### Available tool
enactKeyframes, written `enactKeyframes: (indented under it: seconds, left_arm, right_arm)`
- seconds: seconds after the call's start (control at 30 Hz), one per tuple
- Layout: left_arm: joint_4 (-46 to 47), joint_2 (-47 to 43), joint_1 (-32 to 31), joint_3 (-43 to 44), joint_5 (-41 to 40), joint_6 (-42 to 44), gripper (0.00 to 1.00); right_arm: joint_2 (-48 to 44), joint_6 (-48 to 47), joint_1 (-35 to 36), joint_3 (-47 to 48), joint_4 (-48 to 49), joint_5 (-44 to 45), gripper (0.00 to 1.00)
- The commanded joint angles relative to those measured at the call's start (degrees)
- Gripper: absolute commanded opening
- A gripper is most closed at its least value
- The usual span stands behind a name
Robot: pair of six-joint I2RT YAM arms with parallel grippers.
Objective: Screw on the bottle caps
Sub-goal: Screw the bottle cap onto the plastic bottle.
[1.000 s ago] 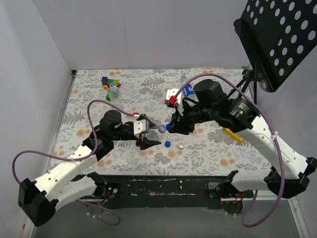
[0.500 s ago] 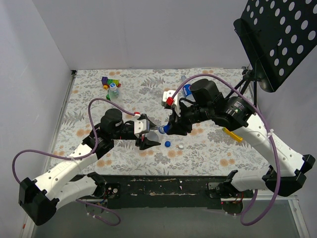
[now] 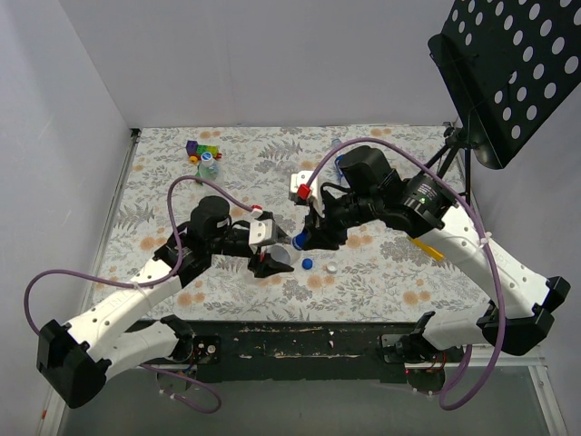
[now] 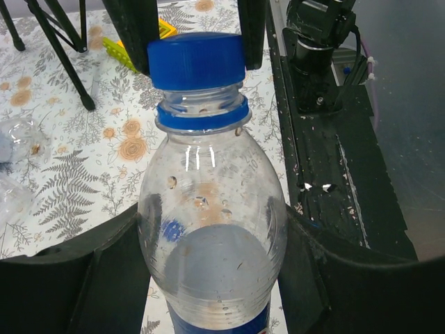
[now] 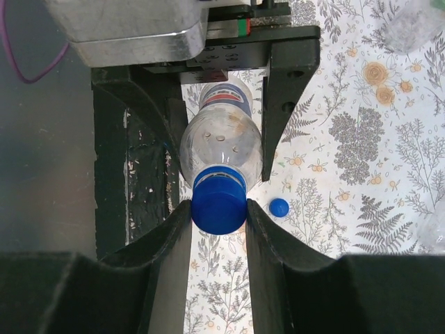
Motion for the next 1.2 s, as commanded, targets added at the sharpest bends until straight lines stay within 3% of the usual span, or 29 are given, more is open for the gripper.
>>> enactKeyframes:
  seconds: [0.0,0.2,0.33,0.57,0.7,1.17]
  left_arm:
    - [0.3,0.2,0.7,4.2,5.2,2.2,0.0]
    - [4.1,3.1,5.6,4.5,17.2,-0.3,0.0]
    - [6.5,4.6,7.6,5.0,20.8,-1.6,0.0]
    - [-1.3,7.8,7.7,9.4,18.8,3.8,0.0]
    - [-1.9,6.2,7.7,7.6,15.2,5.4,0.0]
    - [17.6,-2.5,7.3,-4.4,9.3,-2.0,0.0]
  right_arm:
    - [0.5,-4.0,1.0,-0.1,-1.3,-2.4,0.32]
    - [1.2,-10.1,2.0,-0.8,-3.3,-4.3,0.32]
    - [3.2,-14.5,2.2,0.1,-6.2,-6.7,0.32]
    - [8.7,-17.9,2.6,4.7,-10.0,-5.4,0.31]
    - [10.6,-18.6,2.8,5.9,-11.1,-4.4,0.3]
    - [12.6,-11.4,2.7,3.6,-5.2,-6.1,0.27]
